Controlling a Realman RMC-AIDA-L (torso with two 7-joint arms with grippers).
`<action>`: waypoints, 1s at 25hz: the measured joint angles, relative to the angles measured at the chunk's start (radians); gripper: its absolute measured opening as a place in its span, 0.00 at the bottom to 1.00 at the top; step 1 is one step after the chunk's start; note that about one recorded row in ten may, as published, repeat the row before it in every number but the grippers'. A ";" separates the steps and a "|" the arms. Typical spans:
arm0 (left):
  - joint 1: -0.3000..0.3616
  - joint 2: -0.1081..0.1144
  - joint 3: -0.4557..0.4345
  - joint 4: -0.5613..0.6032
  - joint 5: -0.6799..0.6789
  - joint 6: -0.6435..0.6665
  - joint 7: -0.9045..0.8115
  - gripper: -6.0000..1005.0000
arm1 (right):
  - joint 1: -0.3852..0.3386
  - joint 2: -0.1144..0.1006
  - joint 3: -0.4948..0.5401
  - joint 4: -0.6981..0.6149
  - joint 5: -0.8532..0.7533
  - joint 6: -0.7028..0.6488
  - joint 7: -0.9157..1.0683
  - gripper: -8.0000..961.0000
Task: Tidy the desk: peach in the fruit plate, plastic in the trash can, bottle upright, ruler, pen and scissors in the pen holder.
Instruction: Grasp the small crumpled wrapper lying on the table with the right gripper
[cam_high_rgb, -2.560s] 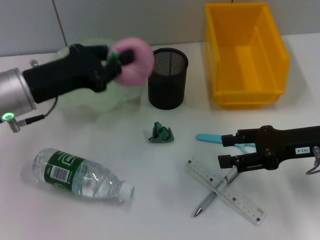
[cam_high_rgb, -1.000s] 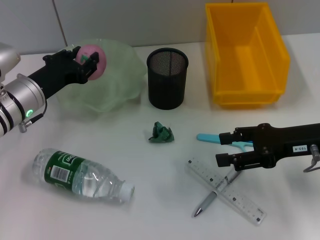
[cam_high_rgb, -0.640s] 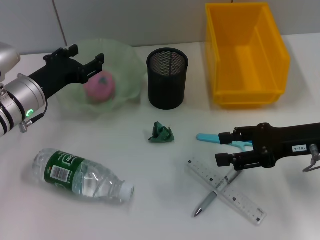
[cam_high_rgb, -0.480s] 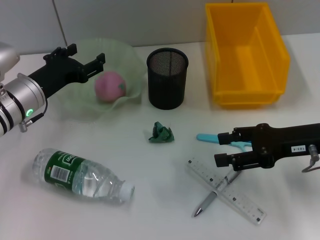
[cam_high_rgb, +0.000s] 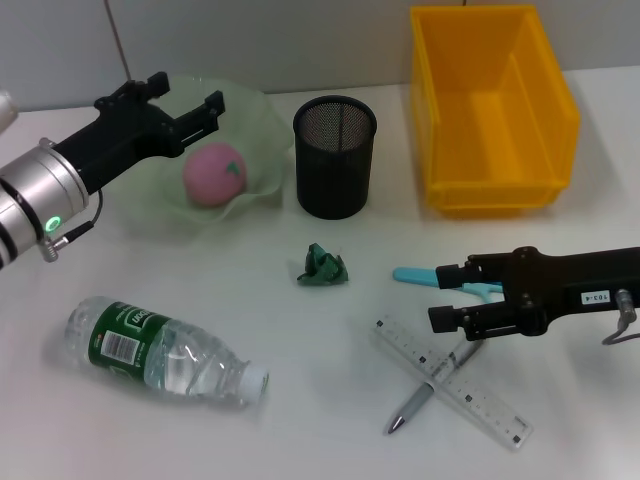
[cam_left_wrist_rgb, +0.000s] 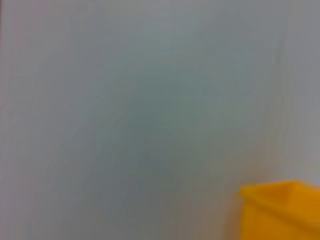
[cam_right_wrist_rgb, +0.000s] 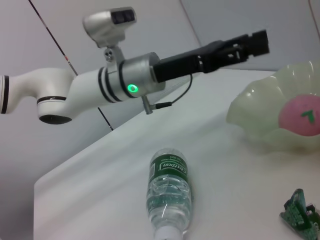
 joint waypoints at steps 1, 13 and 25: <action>0.006 0.002 0.002 0.006 0.004 0.020 -0.009 0.85 | 0.000 0.000 0.000 0.000 0.000 0.000 0.000 0.82; 0.156 0.028 0.133 0.277 0.262 0.403 -0.336 0.84 | 0.007 0.000 0.003 -0.010 0.004 0.000 0.000 0.82; 0.164 0.062 0.130 0.285 0.453 0.557 -0.424 0.84 | 0.042 -0.008 -0.011 -0.050 0.000 -0.014 0.019 0.82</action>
